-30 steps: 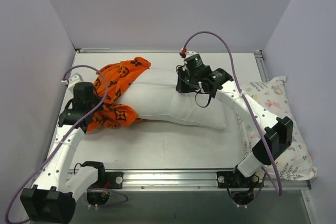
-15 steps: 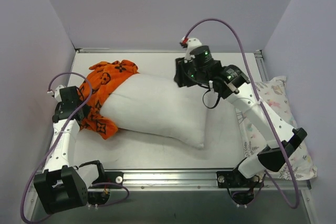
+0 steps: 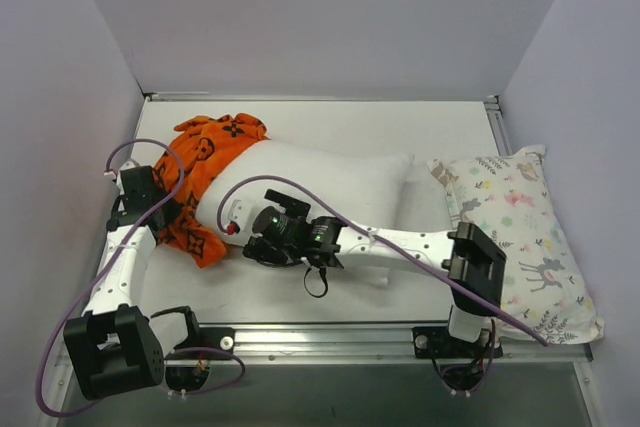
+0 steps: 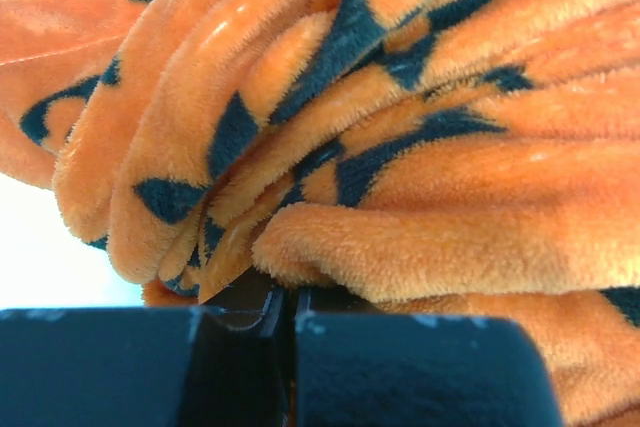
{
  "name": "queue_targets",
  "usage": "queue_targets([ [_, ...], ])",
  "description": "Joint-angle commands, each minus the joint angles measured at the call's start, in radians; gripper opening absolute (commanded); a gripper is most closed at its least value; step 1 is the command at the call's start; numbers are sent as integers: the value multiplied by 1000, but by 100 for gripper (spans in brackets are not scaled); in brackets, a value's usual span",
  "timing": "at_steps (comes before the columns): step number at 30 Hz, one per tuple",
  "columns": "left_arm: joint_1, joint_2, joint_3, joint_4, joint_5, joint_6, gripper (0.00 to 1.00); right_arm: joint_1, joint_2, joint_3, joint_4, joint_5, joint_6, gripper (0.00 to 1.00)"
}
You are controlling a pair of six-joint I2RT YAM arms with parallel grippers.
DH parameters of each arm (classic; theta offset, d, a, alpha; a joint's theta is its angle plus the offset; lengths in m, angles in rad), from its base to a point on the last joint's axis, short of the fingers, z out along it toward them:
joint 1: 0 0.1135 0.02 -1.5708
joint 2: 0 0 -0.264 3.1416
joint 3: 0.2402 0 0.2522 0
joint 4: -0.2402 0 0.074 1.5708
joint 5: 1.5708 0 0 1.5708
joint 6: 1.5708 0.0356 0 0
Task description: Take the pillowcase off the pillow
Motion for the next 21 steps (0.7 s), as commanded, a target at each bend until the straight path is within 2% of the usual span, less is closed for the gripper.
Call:
queue_targets([
  [1,-29,17,23,8,106,8,0,13,84,-28,201,181,-142,100],
  [4,-34,17,35,4,113,16,0,16,192,-6,225,258,-170,100],
  [5,-35,17,40,-1,114,18,0,7,222,28,240,333,-175,100],
  [7,-35,9,52,-12,116,22,0,-10,305,79,222,407,-173,85],
  [8,-35,6,55,-13,116,24,0,-18,324,111,184,438,-155,65],
  [9,-35,0,63,-19,119,24,0,-35,331,143,174,483,-144,12],
  [10,-35,-8,69,-21,120,22,0,-41,328,160,162,502,-132,0],
  [19,-34,-3,159,-59,85,19,0,-137,125,425,-264,556,69,0],
  [21,-34,3,169,-68,34,18,0,-151,50,439,-326,564,89,0],
])
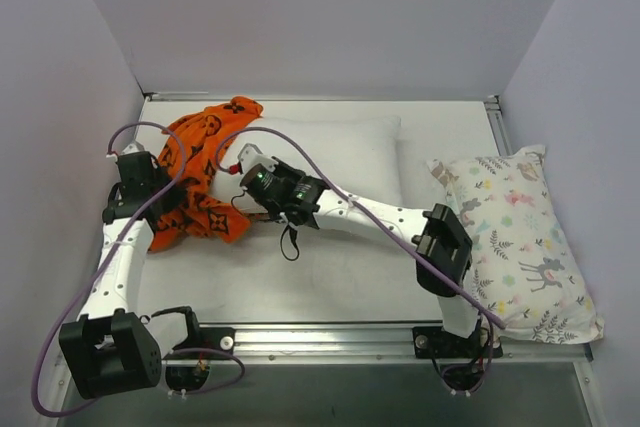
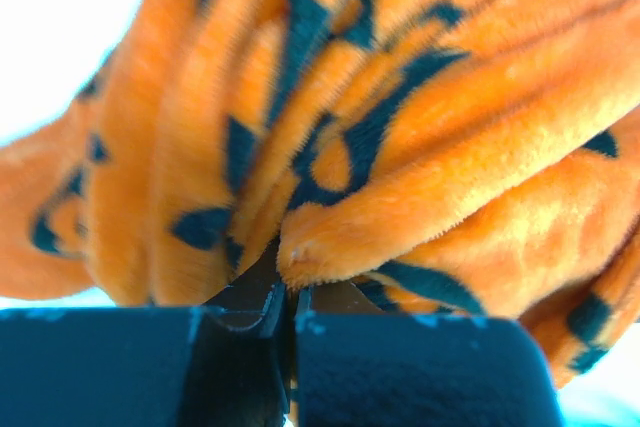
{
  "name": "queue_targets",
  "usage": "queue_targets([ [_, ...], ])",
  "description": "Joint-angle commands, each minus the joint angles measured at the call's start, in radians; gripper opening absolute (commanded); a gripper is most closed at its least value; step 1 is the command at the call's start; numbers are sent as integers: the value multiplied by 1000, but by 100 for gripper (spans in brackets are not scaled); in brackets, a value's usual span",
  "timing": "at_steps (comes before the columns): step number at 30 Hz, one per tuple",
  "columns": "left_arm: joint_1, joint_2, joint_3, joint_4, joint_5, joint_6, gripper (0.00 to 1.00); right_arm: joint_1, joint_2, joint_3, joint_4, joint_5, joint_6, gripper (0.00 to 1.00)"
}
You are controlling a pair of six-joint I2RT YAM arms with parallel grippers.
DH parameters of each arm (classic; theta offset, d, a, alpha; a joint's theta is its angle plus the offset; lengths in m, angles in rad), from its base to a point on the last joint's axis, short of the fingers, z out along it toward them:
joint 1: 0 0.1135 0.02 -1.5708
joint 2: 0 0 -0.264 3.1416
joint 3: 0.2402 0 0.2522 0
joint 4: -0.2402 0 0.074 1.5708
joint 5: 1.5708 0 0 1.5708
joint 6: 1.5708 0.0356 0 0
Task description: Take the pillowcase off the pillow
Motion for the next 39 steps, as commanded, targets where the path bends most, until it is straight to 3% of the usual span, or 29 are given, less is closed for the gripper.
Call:
queue_targets([
  [1,3,6,58,-26,-58,8,0,-34,-227,99,-194,124,96,0],
  [8,31,41,120,-69,-145,20,0,-103,-321,211,-378,84,182,0],
  [14,54,104,170,-89,-208,57,0,-120,-417,210,-427,-38,253,0],
  [19,91,250,211,-83,-211,81,16,-140,-476,190,-455,-150,334,0],
  [23,118,339,240,-65,-90,54,36,-169,-500,173,-460,-230,360,0],
  [24,114,348,243,-55,-64,51,51,-175,-506,168,-458,-256,366,0],
  [26,95,334,246,-55,-42,52,67,-192,-508,141,-457,-314,386,0],
  [27,89,316,240,-37,-21,60,79,-198,-505,135,-455,-322,391,0],
  [30,86,183,237,-12,69,74,89,-227,-508,110,-449,-396,431,0],
  [31,85,154,245,-14,102,77,97,-237,-506,108,-446,-414,440,0],
  [34,24,29,283,-34,160,81,97,-254,-493,134,-446,-436,466,0],
  [35,-60,0,289,-57,146,83,97,-257,-485,142,-446,-436,480,0],
  [39,-290,-139,266,-113,-30,39,97,-263,-465,177,-447,-446,503,0],
])
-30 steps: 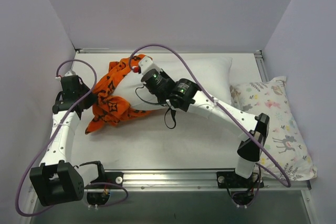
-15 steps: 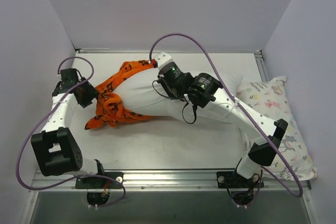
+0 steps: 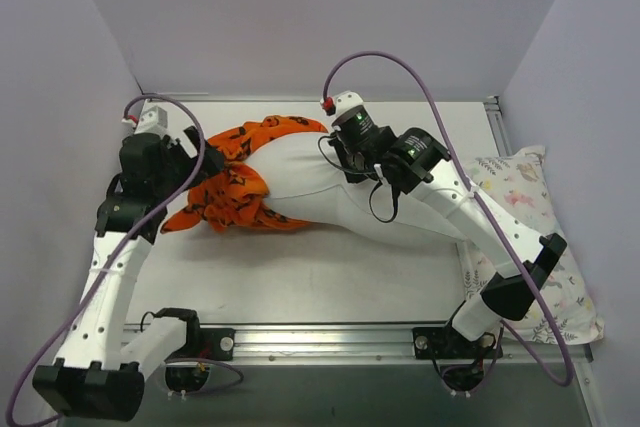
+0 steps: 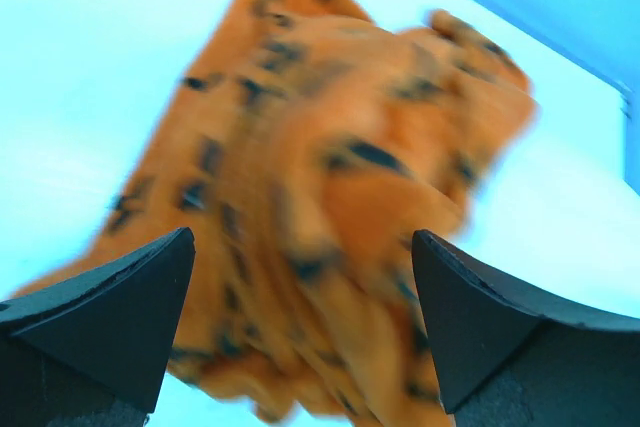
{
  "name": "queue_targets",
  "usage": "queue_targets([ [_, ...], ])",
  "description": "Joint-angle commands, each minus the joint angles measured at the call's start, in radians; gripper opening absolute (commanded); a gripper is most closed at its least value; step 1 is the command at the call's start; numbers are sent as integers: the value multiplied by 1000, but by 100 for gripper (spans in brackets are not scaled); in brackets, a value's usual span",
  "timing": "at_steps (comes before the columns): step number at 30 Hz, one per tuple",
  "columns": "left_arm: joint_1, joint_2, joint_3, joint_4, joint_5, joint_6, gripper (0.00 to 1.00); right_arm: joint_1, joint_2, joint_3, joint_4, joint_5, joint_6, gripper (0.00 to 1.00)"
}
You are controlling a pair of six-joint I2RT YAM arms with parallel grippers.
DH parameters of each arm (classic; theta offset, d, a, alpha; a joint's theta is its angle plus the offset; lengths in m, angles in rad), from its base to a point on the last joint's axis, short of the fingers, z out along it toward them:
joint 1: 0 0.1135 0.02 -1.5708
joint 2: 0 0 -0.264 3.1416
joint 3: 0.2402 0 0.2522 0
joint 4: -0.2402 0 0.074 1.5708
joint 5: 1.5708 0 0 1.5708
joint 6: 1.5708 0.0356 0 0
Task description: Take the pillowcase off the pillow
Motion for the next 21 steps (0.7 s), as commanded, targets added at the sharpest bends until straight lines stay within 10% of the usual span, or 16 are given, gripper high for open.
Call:
queue_targets([
  [1,-181,-103,-10,-38,-153,-33,98,-9,-52,95,52,34,51,0],
  [11,-667,-157,-176,-55,-547,-208,97,-17,-28,155,46,-21,90,0],
  [15,-669,-80,-224,-27,-706,-272,98,-17,-35,164,45,-40,101,0],
  [21,-424,-57,-320,31,-649,-285,60,-43,-87,161,36,-66,105,0],
])
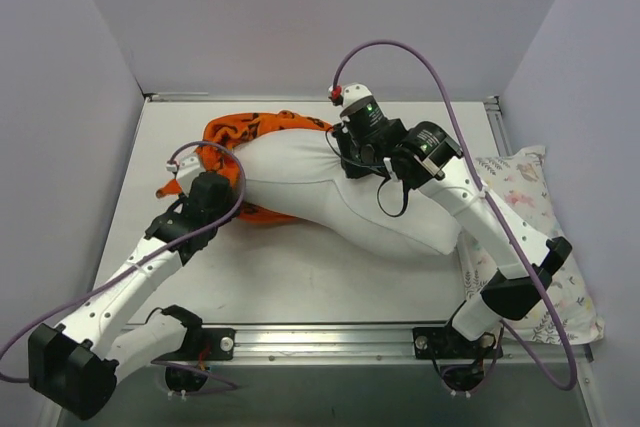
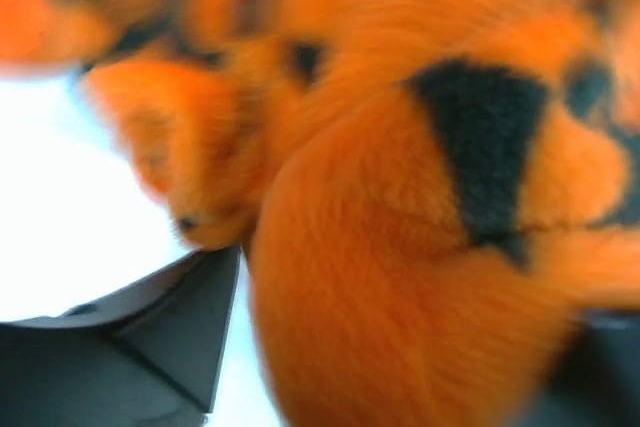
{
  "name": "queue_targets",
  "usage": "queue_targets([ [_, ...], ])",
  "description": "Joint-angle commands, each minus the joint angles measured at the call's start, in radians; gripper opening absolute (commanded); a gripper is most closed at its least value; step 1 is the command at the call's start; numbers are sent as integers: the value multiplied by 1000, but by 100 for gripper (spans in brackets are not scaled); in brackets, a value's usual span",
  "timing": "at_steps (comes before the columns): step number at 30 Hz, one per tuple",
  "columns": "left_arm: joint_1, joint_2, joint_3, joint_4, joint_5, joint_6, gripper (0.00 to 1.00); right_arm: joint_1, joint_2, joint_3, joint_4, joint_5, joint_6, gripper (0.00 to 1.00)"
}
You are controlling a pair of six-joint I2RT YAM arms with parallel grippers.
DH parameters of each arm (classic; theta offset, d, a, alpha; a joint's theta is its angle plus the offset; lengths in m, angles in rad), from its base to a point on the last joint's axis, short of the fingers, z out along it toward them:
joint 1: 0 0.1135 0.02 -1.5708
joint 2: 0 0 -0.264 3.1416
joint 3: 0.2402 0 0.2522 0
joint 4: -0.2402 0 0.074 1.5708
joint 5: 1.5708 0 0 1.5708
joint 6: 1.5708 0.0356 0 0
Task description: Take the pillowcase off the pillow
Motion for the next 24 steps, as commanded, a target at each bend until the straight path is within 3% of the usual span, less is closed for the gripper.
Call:
queue_targets([
  [1,166,-7,-55,72,3,-21,49,-28,-90,75,82,10,26,0],
  [5,334,16,-88,161,109,-13,24,-33,-107,89,74,3,28,0],
  [12,503,152,-28,204,175,-7,0,-40,-149,66,71,-5,26,0],
  [15,604,235,11,229,232,-13,0,-50,-173,64,72,-40,26,0],
  [24,688,470,124,218,229,-36,0,-50,-228,69,71,-98,28,0],
])
